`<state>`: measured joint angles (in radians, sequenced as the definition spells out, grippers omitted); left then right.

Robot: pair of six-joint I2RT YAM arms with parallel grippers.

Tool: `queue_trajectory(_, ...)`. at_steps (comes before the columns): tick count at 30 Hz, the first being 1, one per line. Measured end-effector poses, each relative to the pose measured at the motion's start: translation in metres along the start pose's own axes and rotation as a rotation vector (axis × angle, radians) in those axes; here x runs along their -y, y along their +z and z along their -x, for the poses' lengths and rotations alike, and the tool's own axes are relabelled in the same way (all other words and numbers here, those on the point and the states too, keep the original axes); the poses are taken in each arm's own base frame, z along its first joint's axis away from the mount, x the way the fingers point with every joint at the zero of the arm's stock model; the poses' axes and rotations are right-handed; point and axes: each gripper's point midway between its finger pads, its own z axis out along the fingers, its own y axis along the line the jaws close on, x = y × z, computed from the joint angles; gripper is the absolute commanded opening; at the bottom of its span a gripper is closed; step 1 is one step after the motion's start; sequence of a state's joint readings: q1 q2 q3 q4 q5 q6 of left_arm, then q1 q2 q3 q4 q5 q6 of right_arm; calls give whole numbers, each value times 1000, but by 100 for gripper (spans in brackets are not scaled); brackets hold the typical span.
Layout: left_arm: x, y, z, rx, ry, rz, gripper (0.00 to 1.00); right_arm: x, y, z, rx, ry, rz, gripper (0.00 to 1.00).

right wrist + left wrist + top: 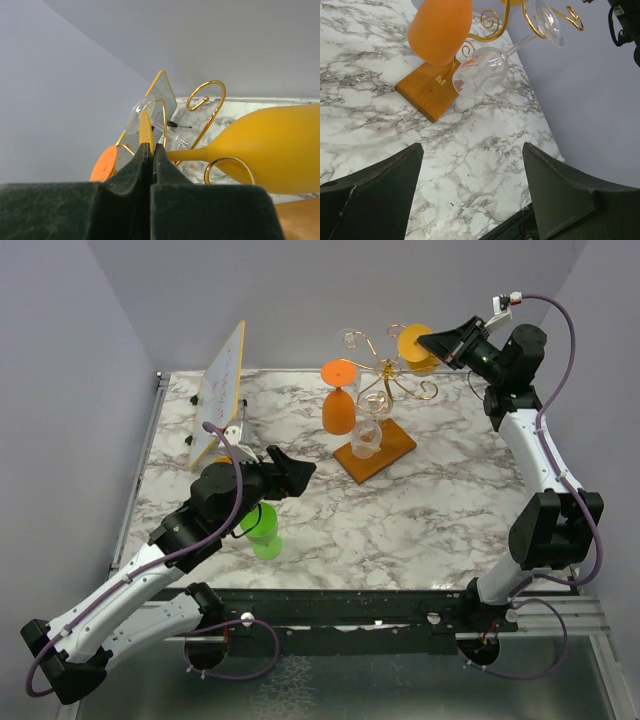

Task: Place the wine glass upside down on the wine glass rack

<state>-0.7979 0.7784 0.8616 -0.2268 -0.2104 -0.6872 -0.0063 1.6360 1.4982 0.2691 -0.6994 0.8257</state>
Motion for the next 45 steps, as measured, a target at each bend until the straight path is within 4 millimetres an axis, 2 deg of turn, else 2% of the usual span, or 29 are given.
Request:
queue_trajectory(14, -8, 2, -9, -18, 7, 25, 82, 10, -6, -18, -69, 70, -74, 1)
queue_trajectory(25, -14, 0, -11, -22, 10, 44, 82, -11, -22, -5, -23, 83, -114, 1)
queue_trajectory(36, -18, -1, -15, -33, 15, 60, 82, 12, -31, -3, 32, 113, -267, 1)
queue_trajectory(45, -19, -1, -15, -34, 16, 62, 82, 19, -40, 12, 116, 73, -349, 1)
